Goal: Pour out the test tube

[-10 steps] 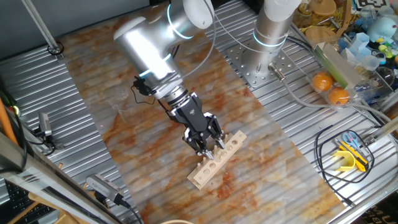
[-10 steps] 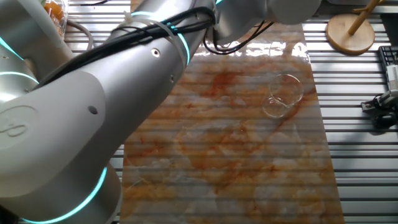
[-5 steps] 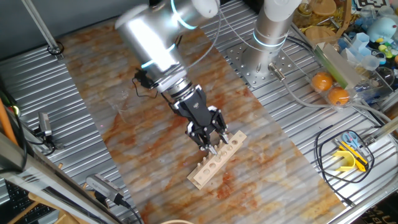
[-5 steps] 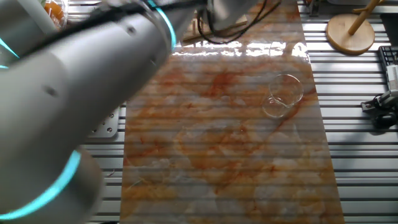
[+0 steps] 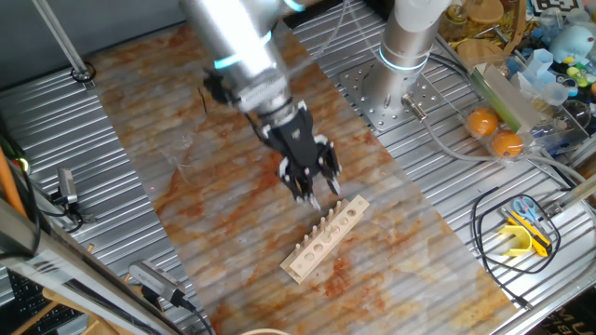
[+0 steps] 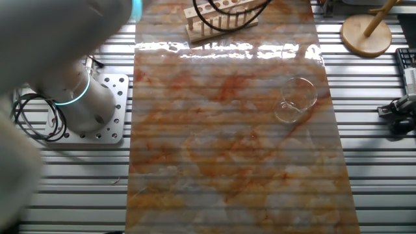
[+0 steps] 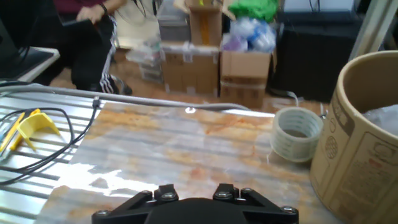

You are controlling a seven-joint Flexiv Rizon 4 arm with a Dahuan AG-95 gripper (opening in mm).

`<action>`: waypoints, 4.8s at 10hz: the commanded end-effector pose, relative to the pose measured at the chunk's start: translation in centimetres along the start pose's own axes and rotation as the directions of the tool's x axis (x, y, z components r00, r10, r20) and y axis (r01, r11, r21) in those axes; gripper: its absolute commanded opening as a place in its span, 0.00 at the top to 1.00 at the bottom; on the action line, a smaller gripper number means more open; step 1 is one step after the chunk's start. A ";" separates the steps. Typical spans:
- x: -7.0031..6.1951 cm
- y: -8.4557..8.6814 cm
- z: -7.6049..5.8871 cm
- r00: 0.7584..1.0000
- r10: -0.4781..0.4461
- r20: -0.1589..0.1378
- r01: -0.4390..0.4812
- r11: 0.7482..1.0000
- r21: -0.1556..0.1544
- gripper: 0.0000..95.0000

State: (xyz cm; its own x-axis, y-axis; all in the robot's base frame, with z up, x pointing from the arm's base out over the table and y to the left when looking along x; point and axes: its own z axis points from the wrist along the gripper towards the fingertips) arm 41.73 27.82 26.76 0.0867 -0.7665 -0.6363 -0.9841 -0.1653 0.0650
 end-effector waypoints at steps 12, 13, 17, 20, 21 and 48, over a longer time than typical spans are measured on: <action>7.9 2.5 -9.5 0.432 0.886 -0.169 -0.670 0.441 0.597 1.00; 7.9 2.5 -9.5 0.359 0.921 -0.155 -0.675 0.370 0.638 1.00; 7.9 2.5 -9.5 0.135 0.991 0.013 -0.749 0.093 0.656 1.00; 9.7 1.5 -10.8 0.131 0.991 -0.009 -0.727 0.102 0.679 1.00; 11.2 0.8 -11.8 0.138 0.990 -0.023 -0.717 0.116 0.688 1.00; 22.4 -0.6 -17.9 -0.004 0.994 0.113 -0.719 -0.082 0.691 1.00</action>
State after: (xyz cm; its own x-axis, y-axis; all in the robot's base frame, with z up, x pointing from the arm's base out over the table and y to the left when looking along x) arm 46.96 -0.35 26.31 -0.9881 -0.1532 -0.0106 -0.1511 0.9824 -0.1100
